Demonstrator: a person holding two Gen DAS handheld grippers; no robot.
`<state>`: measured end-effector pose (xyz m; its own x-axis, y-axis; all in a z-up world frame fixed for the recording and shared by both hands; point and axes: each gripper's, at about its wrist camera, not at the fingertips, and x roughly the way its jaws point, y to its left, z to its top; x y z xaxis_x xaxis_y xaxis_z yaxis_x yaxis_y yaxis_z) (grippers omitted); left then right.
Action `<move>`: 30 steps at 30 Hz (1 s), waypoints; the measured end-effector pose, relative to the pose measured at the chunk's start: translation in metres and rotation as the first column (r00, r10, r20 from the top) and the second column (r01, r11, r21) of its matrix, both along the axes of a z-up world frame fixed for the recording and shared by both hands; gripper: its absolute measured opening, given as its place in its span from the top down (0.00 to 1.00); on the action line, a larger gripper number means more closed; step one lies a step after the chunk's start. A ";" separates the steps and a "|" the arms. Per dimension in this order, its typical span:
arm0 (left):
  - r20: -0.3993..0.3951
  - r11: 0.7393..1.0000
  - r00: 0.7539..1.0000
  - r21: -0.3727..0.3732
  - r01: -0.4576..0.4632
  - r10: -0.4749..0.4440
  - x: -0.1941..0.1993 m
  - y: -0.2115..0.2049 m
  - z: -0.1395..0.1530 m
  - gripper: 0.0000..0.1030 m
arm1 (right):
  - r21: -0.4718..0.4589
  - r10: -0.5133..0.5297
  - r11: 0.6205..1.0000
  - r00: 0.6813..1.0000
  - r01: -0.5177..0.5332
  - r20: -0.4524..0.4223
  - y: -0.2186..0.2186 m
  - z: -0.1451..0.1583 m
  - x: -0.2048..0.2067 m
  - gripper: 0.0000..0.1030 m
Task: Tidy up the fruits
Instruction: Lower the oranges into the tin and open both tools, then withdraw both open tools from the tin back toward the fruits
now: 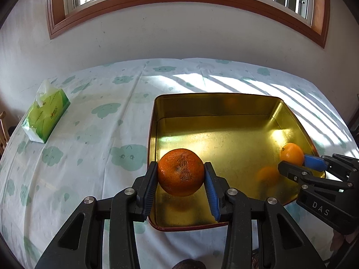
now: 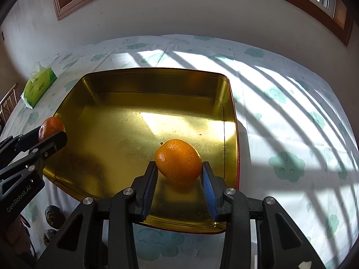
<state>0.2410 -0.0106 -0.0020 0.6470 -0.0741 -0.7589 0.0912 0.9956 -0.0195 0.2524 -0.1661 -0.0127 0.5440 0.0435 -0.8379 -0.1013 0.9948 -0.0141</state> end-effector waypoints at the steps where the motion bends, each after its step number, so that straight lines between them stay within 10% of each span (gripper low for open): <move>1: -0.009 1.000 1.000 -0.001 -0.001 0.001 0.000 0.001 -0.002 0.60 | 0.001 -0.001 1.000 1.000 0.001 0.001 -0.001 0.000 0.000 0.64; 30: 0.022 0.999 1.000 0.033 0.011 -0.012 -0.028 -0.006 0.020 0.46 | 0.038 0.004 0.999 0.994 -0.008 0.108 -0.004 0.047 -0.047 0.55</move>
